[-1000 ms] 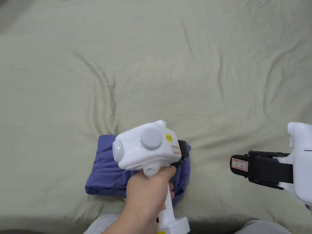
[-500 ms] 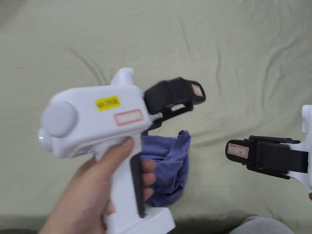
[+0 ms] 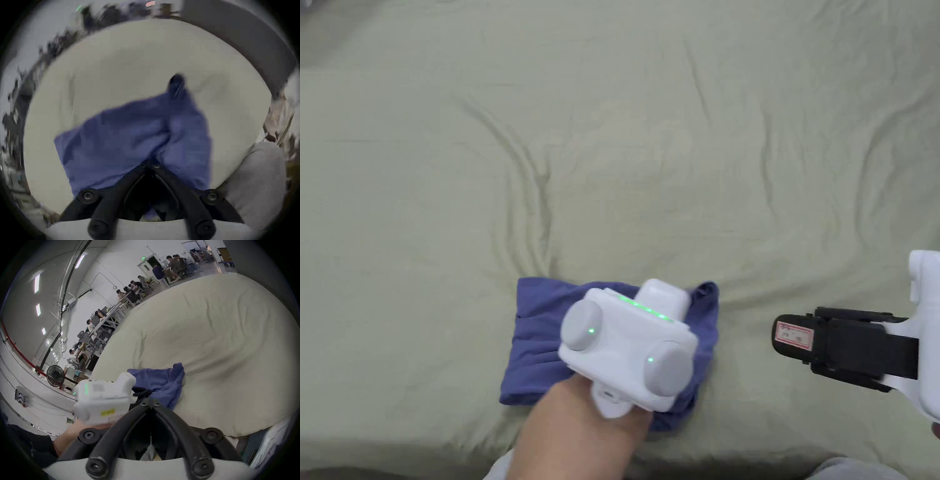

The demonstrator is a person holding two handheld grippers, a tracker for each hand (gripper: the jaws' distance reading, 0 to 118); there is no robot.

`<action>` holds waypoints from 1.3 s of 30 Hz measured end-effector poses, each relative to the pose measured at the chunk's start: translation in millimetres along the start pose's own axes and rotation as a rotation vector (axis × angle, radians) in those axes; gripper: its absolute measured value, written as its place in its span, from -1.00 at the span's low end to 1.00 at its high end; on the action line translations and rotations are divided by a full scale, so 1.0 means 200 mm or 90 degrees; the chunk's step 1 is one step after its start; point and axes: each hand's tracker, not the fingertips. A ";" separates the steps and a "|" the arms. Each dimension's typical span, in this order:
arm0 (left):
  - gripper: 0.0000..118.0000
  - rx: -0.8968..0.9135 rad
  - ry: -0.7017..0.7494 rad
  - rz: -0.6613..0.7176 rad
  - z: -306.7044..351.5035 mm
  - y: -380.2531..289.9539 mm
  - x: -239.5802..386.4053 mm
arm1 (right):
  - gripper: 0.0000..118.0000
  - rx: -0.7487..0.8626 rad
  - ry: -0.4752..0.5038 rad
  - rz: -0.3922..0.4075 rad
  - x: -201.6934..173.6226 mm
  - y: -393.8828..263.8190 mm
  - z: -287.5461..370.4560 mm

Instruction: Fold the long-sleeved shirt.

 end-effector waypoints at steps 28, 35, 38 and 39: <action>-1.00 0.036 -0.205 0.501 0.33 -0.45 -1.21 | -1.00 -0.227 -0.195 -0.001 -0.04 -0.07 -1.13; 0.96 0.047 -0.286 0.448 0.08 -0.37 -1.17 | -1.00 -0.217 -0.185 -0.018 -0.04 -0.01 -1.09; 0.95 -0.024 -0.345 0.488 -0.12 -0.39 -1.16 | -1.00 -0.211 -0.151 -0.053 0.02 -0.01 -1.07; 0.87 -0.037 -0.388 0.504 -0.17 -0.38 -1.18 | -1.00 -0.205 -0.140 -0.060 0.04 -0.02 -1.05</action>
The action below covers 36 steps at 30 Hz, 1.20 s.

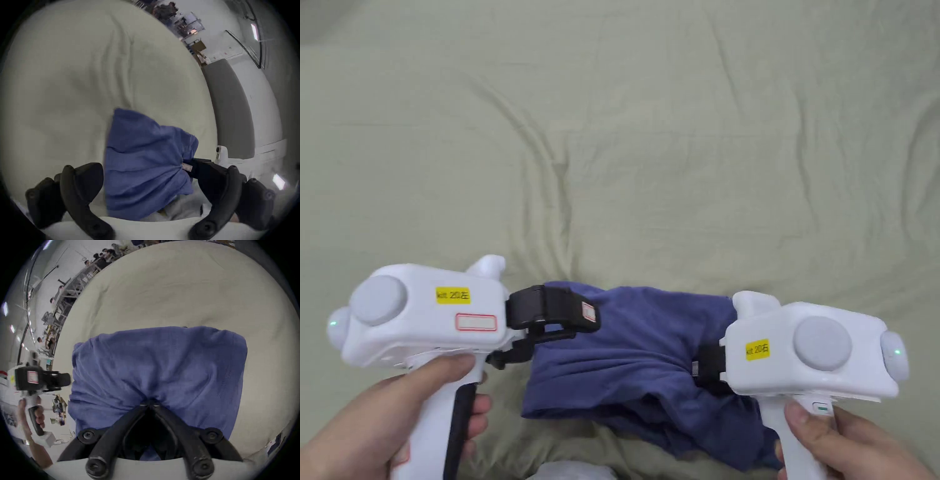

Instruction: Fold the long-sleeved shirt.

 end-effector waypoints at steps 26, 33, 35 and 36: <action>-0.69 0.124 0.096 -0.047 0.77 0.09 -0.11 | -1.00 0.128 0.101 0.073 -0.69 -0.02 0.31; -0.69 0.163 0.430 -0.029 1.42 0.34 -0.50 | -1.00 0.097 0.225 0.163 -1.28 -0.13 0.31; -0.69 0.159 0.503 -0.013 1.53 0.40 -0.62 | -1.00 0.090 0.246 0.183 -1.36 -0.15 0.33; -0.69 0.163 0.532 0.001 1.58 0.43 -0.67 | -1.00 0.090 0.247 0.188 -1.38 -0.16 0.35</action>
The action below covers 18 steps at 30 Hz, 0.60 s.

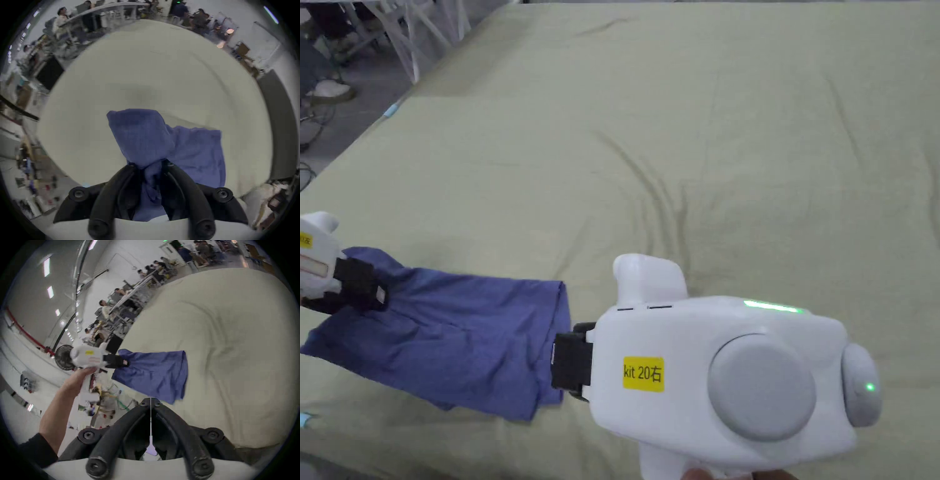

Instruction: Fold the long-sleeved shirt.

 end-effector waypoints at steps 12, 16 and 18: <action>0.93 0.085 0.061 0.024 0.20 -0.05 0.03 | -1.00 0.047 -0.014 0.009 -0.05 0.00 0.23; 0.81 0.050 -0.084 0.035 0.40 -0.13 0.29 | -1.00 0.081 0.004 -0.013 -0.06 -0.02 0.42; -0.70 0.083 -0.198 -0.001 0.57 -0.20 0.46 | -1.00 0.107 -0.007 -0.011 -0.02 -0.02 0.56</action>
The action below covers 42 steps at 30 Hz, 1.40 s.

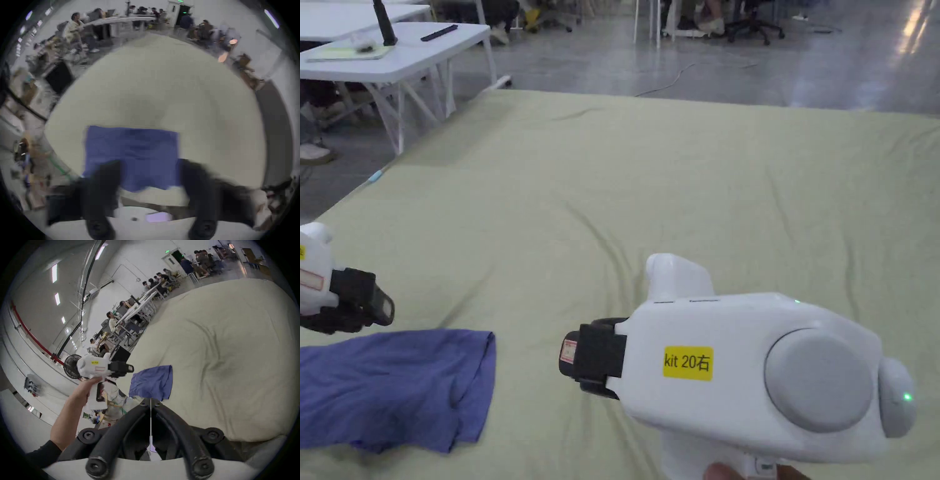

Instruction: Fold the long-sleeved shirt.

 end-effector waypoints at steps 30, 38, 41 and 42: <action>-1.00 0.552 -0.060 -0.253 0.77 -1.12 1.95 | -0.71 0.446 -0.430 0.204 0.21 -0.23 1.58; 1.00 0.601 -0.019 -0.248 0.93 -1.15 1.96 | 1.00 0.505 -0.385 0.204 0.15 -0.22 1.62; 1.00 0.623 -0.024 -0.247 0.92 -1.20 1.97 | 1.00 0.520 -0.316 0.167 0.16 -0.21 1.65; 1.00 0.621 -0.030 -0.249 0.93 -1.20 1.96 | 1.00 0.516 -0.308 0.155 0.16 -0.21 1.67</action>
